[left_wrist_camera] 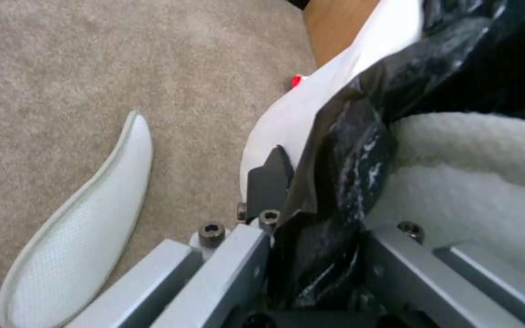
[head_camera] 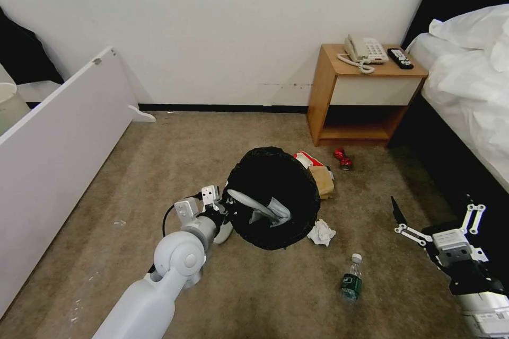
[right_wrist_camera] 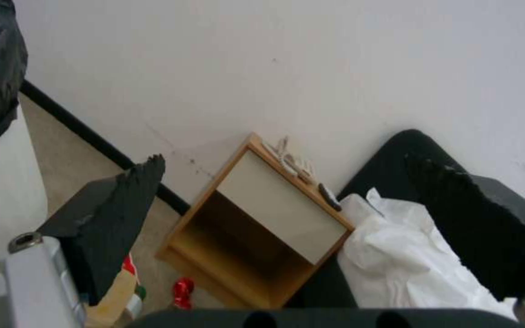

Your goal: Pick up the trash bin, then pick up the garbage from the floor and place it into the trash bin.

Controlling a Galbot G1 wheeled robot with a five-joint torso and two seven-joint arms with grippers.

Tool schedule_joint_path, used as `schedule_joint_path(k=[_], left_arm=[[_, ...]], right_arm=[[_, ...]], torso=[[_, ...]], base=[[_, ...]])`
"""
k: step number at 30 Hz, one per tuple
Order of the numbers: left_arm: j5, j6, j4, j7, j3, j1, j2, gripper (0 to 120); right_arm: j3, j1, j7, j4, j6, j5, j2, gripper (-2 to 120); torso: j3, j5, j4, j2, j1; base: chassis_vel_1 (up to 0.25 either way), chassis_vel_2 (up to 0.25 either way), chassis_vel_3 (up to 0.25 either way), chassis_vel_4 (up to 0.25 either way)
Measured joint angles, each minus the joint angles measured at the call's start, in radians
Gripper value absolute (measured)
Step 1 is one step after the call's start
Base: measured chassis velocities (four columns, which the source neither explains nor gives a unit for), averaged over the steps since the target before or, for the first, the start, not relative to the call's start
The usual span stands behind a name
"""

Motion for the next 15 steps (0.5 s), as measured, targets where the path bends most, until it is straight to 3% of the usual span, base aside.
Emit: schedule_joint_path(k=[8,15], left_arm=[[0.007,0.0,0.001,0.0,-0.006,0.003,0.001,0],[0.014,0.0,-0.002,0.008,-0.017,0.013,0.008,0]], right_arm=[[-0.016,0.004,0.028,-0.017,0.003,0.01,0.0,100],[-0.051,0.011,0.069,-0.035,-0.061,0.086,0.0,100]], torso=[[0.0,-0.0001,0.0,0.0,0.0],[0.0,-0.0001,0.0001,0.0,0.0]], base=[[0.036,0.028,-0.026,-0.032],[0.0,0.0,0.0,0.0]])
